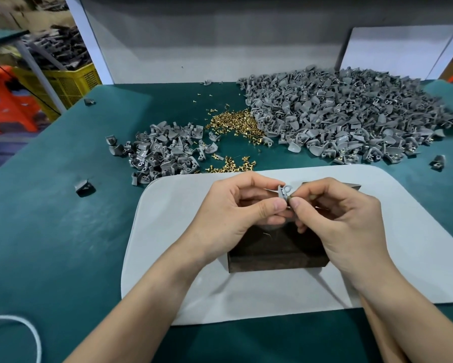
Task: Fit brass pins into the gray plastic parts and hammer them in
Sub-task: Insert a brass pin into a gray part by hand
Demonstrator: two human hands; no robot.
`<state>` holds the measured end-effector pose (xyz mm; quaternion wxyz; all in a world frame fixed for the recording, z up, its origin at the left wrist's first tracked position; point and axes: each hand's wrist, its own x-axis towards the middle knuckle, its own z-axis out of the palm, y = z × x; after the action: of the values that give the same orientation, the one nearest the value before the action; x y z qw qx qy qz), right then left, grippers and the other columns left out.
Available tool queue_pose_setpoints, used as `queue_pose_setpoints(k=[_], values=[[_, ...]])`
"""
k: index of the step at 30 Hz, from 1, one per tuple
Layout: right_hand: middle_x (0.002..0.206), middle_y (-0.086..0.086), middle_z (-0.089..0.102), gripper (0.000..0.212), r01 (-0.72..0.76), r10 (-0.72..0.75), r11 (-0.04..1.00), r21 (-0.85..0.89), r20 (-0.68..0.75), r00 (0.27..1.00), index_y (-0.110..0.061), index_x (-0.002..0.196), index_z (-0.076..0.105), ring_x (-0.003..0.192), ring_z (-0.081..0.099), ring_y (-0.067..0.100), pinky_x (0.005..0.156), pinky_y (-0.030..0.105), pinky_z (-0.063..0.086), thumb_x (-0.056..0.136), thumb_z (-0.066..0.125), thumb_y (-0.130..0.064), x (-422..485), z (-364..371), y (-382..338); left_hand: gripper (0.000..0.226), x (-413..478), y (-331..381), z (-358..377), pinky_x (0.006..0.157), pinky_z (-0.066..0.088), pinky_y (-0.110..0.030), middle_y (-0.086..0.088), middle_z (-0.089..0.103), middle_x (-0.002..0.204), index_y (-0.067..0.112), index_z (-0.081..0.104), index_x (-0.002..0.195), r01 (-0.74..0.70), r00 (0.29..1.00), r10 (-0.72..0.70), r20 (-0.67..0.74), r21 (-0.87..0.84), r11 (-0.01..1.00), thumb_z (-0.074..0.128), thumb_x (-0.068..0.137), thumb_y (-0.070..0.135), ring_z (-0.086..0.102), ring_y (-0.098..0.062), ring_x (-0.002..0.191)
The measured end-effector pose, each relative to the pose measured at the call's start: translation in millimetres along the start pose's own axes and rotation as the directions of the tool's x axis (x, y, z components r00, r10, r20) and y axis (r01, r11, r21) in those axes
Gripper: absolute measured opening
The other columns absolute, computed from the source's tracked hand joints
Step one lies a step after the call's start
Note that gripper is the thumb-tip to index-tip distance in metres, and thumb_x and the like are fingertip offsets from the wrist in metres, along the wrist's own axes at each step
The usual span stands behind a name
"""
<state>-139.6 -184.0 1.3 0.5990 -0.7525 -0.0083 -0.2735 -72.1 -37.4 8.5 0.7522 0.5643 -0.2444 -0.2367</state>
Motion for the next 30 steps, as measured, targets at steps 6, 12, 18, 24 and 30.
queue_pose_setpoints(k=[6,12,18,24,30], values=[[0.057,0.003,0.062,0.022,-0.017,0.017,1.0,-0.014,0.029,0.999,-0.02,0.071,0.066,0.044,0.054,0.01,0.051,0.015,0.044,0.078,0.071,0.0,1.6,-0.9,1.6,0.023,0.6,-0.8,0.1,0.064,0.057,-0.022,-0.008,0.071,0.077,0.003,0.062,0.093,-0.003,1.0,0.003,-0.015,0.012,1.0,0.067,0.071,0.002,0.071,-0.017,0.071],[0.053,-0.002,0.061,0.01,-0.054,0.056,0.998,-0.033,0.037,0.998,-0.022,0.067,0.066,0.041,0.052,0.01,0.046,0.017,0.043,0.073,0.068,-0.015,1.5,-1.2,0.4,0.019,0.7,-3.7,0.1,0.063,0.057,-0.023,-0.01,0.07,0.076,0.003,0.064,0.088,-0.017,1.0,0.018,-0.025,0.049,0.999,0.069,0.071,-0.006,0.07,-0.018,0.07],[0.054,0.001,0.061,0.021,-0.054,0.056,0.998,-0.03,0.058,0.997,-0.019,0.066,0.066,0.04,0.05,0.009,0.044,0.016,0.042,0.076,0.072,-0.002,1.2,-2.0,3.2,0.023,0.1,-3.2,0.6,0.062,0.057,-0.023,-0.003,0.071,0.07,0.005,0.063,0.084,-0.013,1.0,0.013,-0.015,0.037,0.999,0.071,0.062,0.005,0.071,-0.017,0.067],[0.058,0.007,0.063,0.019,-0.088,0.086,0.996,0.014,0.115,0.99,-0.014,0.072,0.067,0.043,0.052,0.01,0.045,0.016,0.044,0.079,0.069,0.003,2.5,-4.3,6.4,0.023,-0.9,-2.9,1.0,0.062,0.057,-0.023,-0.005,0.07,0.07,0.005,0.062,0.083,-0.009,1.0,0.01,-0.02,0.047,0.999,0.071,0.062,0.006,0.071,-0.019,0.067],[0.058,0.006,0.062,0.019,-0.099,0.086,0.992,0.073,0.158,0.984,-0.015,0.069,0.067,0.044,0.053,0.011,0.048,0.016,0.045,0.08,0.069,-0.001,4.8,-7.0,4.3,0.023,-1.2,-2.9,1.5,0.062,0.057,-0.023,-0.008,0.071,0.073,0.006,0.063,0.083,-0.02,0.999,0.022,-0.025,0.05,0.999,0.072,0.062,0.007,0.071,-0.02,0.068]])
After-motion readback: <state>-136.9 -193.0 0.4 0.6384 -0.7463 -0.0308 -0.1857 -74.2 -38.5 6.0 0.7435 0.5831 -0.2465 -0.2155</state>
